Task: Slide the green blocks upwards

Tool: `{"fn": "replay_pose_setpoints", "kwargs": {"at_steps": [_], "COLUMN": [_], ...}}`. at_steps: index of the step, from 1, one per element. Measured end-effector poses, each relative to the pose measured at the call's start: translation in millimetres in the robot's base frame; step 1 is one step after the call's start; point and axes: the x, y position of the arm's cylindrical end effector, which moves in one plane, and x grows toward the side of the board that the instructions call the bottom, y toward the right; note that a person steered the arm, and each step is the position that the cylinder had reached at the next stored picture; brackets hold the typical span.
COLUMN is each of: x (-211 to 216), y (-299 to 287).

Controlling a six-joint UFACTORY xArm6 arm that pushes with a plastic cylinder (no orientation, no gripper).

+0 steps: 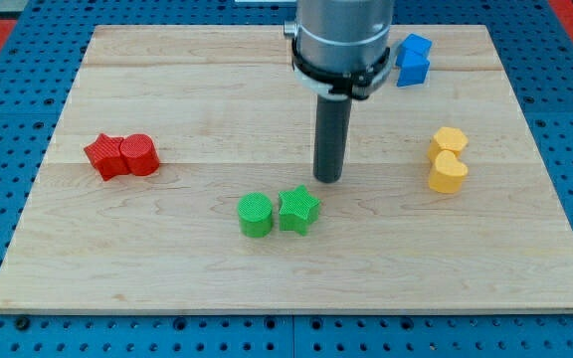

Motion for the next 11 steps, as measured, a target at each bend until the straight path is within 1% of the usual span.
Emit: {"fn": "replay_pose_setpoints", "kwargs": {"at_steps": [1, 2, 3, 4, 5, 6, 7, 8, 9, 10, 11], "x": [35.2, 43.6, 86.1, 87.3, 83.8, 64.8, 59.4, 107.6, 74.6, 42.8, 44.8], "y": [1.1, 62.7, 24.9, 9.6, -32.9, -12.1, -23.7, -58.0, -89.1, -68.7, -29.6]}}
